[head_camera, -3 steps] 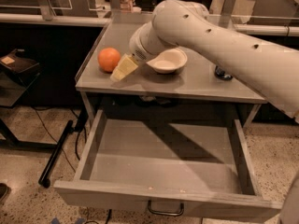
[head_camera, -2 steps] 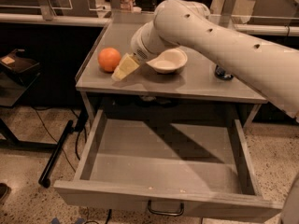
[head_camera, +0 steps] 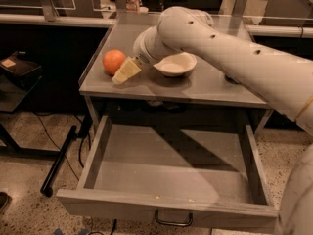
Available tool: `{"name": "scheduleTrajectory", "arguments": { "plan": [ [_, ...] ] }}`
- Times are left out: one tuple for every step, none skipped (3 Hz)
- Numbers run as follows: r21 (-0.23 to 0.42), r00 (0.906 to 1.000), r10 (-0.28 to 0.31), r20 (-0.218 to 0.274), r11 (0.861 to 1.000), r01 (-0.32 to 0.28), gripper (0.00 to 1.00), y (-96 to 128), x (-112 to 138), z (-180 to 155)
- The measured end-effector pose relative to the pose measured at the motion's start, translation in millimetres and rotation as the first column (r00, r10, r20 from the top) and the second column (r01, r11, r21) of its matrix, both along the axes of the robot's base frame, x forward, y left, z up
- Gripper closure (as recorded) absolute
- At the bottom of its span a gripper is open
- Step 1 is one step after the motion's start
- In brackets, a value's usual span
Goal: Place orange into top drawer
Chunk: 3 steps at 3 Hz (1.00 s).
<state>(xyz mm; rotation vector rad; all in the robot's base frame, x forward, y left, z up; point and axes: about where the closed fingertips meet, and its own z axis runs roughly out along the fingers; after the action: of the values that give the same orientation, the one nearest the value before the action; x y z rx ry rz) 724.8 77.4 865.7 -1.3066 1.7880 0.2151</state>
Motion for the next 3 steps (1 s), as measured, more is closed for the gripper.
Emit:
{"name": "scheduleTrajectory", "arguments": {
  "plan": [
    [0.012, 0.9997, 0.025, -0.006, 1.000, -0.025, 0.00, 11.5, 13.2, -1.8],
    [0.019, 0.9988, 0.046, -0.015, 0.999, -0.046, 0.00, 19.4, 23.4, -3.1],
    [0.026, 0.9980, 0.059, -0.026, 0.998, -0.058, 0.00, 23.8, 28.1, -5.1]
  ]
}}
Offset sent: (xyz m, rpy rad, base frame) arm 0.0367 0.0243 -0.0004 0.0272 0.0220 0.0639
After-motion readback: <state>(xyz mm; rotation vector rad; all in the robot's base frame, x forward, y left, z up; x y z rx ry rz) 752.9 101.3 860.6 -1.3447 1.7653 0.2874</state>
